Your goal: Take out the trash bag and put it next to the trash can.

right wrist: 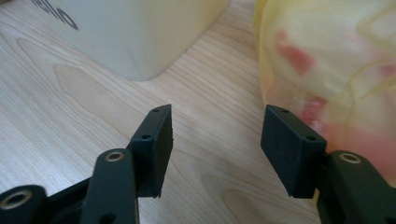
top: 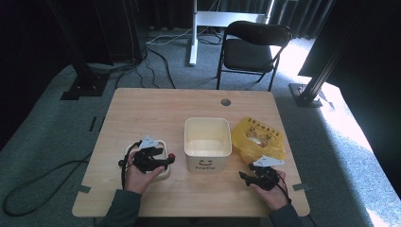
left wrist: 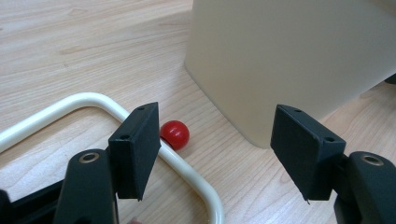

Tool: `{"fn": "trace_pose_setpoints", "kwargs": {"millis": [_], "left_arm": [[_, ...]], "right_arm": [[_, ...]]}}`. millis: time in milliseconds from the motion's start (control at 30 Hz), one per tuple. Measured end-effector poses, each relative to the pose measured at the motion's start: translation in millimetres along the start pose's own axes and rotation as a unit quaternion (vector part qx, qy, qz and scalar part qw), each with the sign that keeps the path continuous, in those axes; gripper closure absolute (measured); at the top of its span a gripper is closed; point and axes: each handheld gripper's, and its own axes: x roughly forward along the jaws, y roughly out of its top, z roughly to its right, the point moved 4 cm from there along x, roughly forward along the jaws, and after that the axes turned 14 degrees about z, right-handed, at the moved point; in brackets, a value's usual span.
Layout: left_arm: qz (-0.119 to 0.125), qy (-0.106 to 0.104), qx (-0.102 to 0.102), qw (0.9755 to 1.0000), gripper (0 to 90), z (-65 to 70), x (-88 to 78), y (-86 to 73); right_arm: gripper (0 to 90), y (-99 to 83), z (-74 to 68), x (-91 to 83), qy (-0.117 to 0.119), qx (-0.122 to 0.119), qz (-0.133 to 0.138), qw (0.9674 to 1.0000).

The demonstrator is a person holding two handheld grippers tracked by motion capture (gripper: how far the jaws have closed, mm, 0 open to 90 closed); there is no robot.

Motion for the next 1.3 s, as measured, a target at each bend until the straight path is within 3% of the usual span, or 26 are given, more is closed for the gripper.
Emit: {"fn": "trace_pose_setpoints", "kwargs": {"millis": [367, 567, 800, 1000, 1300], "left_arm": [[0.004, 0.000, -0.008, 1.0000, 30.8, -6.9, -5.1, -0.1], [0.000, 0.018, -0.011, 0.9998, 30.9, -18.1, -8.1, -3.0], [0.000, 0.045, -0.011, 0.9989, 30.9, -32.8, -14.2, -4.9], [0.000, 0.054, -0.031, 0.9981, 30.9, -42.6, -19.9, -5.6], [0.001, 0.069, -0.036, 0.9970, 30.9, -54.0, -27.1, -6.7]], "right_arm": [[31.3, -9.2, 3.4, 7.1, -0.006, 0.009, -0.008, 0.9999], [31.1, -13.5, 2.2, 10.4, -0.003, 0.006, -0.012, 0.9999], [29.6, -17.8, -3.9, 16.7, -0.009, -0.017, -0.025, 0.9995], [29.5, -17.9, -6.0, 18.3, -0.005, -0.019, -0.020, 0.9996], [29.3, -18.4, -5.0, 18.6, -0.005, -0.019, -0.016, 0.9997]]}}
